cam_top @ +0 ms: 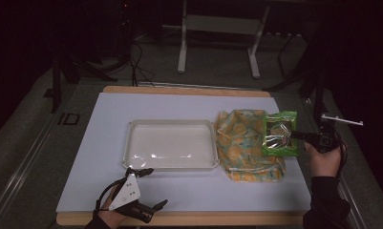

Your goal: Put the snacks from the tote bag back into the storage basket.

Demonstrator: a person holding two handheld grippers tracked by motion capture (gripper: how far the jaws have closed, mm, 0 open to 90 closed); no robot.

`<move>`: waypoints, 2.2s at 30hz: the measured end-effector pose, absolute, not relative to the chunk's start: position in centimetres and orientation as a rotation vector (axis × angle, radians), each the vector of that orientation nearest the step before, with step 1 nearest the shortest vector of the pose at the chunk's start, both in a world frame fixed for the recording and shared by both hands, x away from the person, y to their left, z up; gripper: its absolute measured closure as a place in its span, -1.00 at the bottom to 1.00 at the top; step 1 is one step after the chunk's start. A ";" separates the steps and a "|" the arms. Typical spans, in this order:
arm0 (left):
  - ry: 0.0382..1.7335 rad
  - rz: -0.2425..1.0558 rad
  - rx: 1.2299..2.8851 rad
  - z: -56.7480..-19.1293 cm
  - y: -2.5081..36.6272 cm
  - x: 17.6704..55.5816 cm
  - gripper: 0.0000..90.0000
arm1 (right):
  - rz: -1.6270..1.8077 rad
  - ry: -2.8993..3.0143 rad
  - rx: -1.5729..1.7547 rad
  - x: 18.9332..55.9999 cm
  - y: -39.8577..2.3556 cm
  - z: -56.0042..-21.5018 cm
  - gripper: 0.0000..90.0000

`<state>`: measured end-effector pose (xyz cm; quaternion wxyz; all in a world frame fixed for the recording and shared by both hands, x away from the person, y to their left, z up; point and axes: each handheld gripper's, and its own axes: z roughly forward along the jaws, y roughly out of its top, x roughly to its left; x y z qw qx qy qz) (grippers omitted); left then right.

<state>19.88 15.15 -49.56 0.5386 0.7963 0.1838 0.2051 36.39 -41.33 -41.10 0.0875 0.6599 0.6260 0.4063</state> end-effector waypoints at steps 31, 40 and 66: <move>0.434 0.491 1.894 -49.5 15.2 19.8 -0.97 | 1.313 1.859 1.855 36.1 -39.2 -35.4 0.98; 0.434 0.494 1.894 -49.5 15.2 19.8 -0.97 | 1.351 1.883 1.818 36.4 -37.5 -34.4 0.98; 0.433 0.496 1.888 -49.4 15.2 19.7 -0.97 | 1.396 2.025 1.700 37.6 -30.5 -33.3 0.98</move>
